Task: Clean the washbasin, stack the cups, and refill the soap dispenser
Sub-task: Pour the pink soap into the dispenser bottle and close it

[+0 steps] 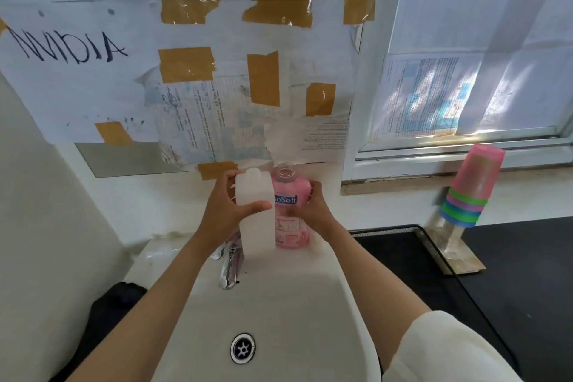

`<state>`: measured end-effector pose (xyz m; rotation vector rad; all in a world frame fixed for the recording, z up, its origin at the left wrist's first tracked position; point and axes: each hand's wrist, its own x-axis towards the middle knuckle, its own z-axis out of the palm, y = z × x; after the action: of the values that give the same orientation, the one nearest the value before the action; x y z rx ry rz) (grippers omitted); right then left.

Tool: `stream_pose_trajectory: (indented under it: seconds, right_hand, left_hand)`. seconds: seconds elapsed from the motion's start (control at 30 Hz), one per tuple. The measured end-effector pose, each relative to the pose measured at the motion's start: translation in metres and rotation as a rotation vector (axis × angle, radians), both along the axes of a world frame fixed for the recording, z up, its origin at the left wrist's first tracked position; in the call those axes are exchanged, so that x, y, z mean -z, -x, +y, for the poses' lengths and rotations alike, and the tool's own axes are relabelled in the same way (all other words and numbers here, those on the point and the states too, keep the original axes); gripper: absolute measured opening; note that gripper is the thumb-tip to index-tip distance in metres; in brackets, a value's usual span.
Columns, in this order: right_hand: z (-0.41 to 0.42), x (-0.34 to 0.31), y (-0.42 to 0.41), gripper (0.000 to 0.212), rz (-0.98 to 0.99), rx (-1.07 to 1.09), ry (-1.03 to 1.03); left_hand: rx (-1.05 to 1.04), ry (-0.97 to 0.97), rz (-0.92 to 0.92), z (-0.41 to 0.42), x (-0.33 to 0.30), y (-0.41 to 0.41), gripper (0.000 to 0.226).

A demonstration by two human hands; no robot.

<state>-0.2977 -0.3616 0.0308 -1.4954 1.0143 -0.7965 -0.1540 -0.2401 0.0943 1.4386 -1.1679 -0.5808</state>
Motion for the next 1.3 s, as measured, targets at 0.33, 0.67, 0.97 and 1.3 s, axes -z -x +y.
stream_pose_trajectory:
  seconds: [0.33, 0.67, 0.97, 1.3]
  right_hand:
    - [0.020, 0.001, -0.020, 0.061, -0.027, 0.100, 0.145]
    - [0.045, -0.055, -0.017, 0.071, -0.087, 0.205, 0.553]
    - [0.055, -0.108, -0.001, 0.078, 0.014, 0.286, 1.063]
    - [0.065, -0.171, 0.012, 0.070, 0.062, 0.283, 1.431]
  left_hand:
    - [0.008, 0.033, 0.016, 0.004, -0.012, -0.012, 0.078]
    - [0.076, 0.121, -0.028, 0.031, -0.041, -0.022, 0.068]
    - [0.127, 0.187, -0.045, 0.054, -0.071, -0.015, 0.056]
    - [0.169, 0.201, -0.064, 0.073, -0.099, -0.013, 0.057]
